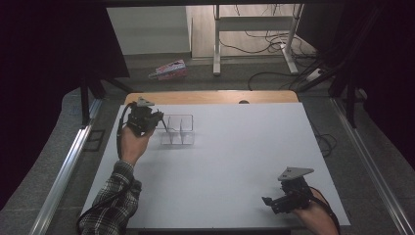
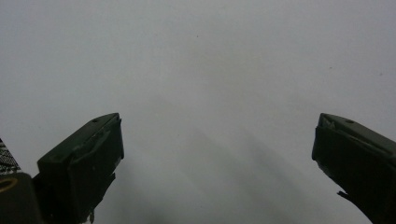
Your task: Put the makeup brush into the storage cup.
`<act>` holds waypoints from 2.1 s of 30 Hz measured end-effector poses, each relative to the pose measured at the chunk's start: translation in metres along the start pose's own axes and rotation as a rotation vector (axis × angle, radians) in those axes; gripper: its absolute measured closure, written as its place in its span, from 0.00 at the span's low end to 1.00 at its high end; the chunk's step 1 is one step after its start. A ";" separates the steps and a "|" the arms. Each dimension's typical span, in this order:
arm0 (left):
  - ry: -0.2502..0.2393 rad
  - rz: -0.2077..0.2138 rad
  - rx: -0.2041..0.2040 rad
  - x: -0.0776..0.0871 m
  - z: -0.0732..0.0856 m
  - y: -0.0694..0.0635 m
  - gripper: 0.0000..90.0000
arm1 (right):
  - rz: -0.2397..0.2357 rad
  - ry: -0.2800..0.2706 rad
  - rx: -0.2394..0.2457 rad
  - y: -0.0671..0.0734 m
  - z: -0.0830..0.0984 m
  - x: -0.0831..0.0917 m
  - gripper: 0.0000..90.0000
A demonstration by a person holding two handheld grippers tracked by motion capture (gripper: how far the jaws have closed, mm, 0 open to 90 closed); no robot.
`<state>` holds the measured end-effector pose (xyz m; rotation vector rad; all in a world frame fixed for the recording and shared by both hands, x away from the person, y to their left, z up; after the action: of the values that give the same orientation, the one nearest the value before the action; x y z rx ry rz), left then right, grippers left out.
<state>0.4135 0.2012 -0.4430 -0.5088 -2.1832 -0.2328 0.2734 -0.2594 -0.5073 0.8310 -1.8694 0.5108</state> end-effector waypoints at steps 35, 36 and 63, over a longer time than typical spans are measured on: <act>-0.031 0.028 -0.014 0.001 0.007 -0.010 0.06 | -0.004 0.015 0.004 0.000 0.001 -0.001 0.02; -0.033 0.034 -0.015 0.002 0.007 -0.010 0.05 | -0.004 0.016 0.004 0.000 0.001 -0.001 0.02; -0.032 0.086 -0.053 0.034 0.035 -0.020 0.00 | -0.001 0.015 0.006 0.000 0.000 -0.001 0.02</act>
<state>0.3611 0.2041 -0.4373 -0.6385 -2.1855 -0.2385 0.2733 -0.2590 -0.5086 0.8297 -1.8550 0.5208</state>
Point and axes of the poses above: each handheld gripper's, and its own axes: x roughly backward along the jaws, z roughly out of its underside, y roughly to its left, the point moved 2 cm from there along -x, roughly forward along the jaws, and after that the axes turned 12 degrees about y, right-handed, at the moved point
